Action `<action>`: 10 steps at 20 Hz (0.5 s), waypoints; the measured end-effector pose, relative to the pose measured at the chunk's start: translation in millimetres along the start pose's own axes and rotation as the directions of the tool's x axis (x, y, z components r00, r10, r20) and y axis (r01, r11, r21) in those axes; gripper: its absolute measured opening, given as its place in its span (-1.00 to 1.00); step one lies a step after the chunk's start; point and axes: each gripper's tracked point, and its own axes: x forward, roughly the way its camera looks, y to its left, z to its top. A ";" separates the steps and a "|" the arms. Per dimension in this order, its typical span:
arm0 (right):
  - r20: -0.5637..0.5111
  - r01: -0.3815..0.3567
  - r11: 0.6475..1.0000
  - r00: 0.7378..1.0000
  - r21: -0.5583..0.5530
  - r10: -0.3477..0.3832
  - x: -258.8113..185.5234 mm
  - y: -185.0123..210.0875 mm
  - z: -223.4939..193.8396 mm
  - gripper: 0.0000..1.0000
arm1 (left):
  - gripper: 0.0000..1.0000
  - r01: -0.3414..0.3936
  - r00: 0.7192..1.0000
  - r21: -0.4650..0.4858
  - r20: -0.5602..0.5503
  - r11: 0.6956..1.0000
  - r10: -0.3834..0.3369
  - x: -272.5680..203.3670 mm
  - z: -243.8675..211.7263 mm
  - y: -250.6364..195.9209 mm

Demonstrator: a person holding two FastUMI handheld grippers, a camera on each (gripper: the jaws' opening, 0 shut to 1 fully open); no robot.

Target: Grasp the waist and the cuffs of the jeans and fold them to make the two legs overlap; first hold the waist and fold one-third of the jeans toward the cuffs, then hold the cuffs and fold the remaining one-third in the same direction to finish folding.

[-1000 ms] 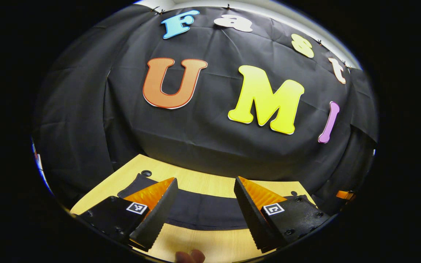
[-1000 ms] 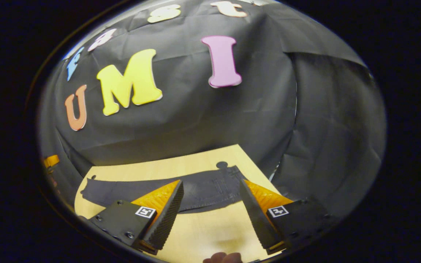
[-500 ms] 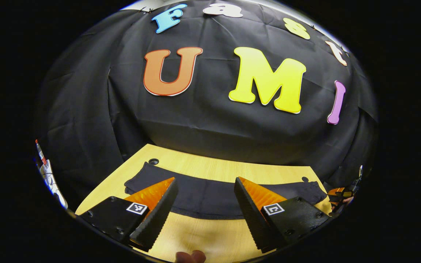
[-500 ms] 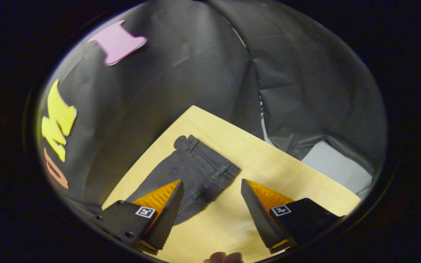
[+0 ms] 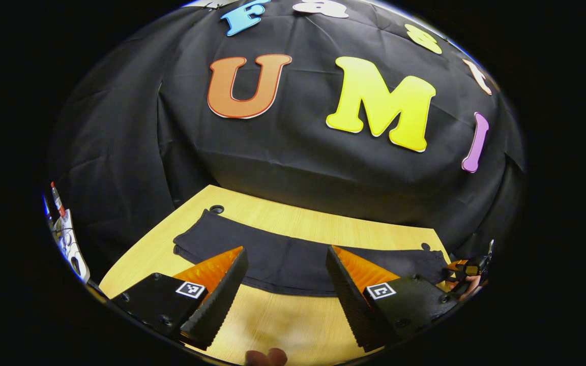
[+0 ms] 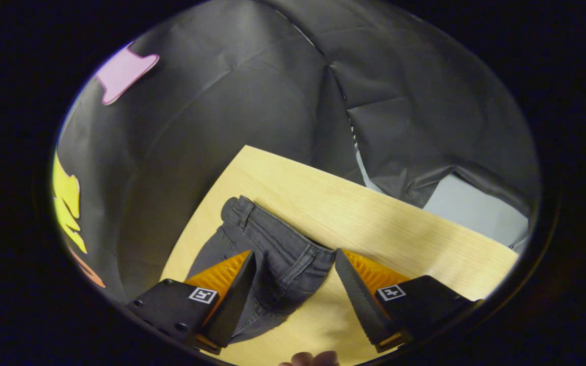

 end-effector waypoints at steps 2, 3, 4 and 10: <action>0.032 0.070 0.991 0.997 -0.115 -0.067 3.3 -5.6 -0.8 0.90 | 0.97 -0.009 1.000 -0.008 0.001 1.000 0.009 -0.6 -1.3 3.5; 0.047 0.100 0.980 0.995 -0.172 -0.093 4.1 -5.6 -0.7 0.67 | 0.97 -0.011 1.000 -0.015 -0.002 1.000 0.011 0.1 -2.3 4.9; 0.048 0.093 0.971 0.995 -0.218 -0.084 4.0 -1.3 -4.6 0.44 | 0.97 -0.012 1.000 -0.021 -0.004 1.000 0.012 -1.2 -3.7 6.7; 0.173 0.136 0.886 0.983 -0.443 -0.065 -22.3 31.2 16.2 -0.86 | 1.00 -0.085 0.996 0.048 0.031 0.995 0.083 -8.3 2.8 45.8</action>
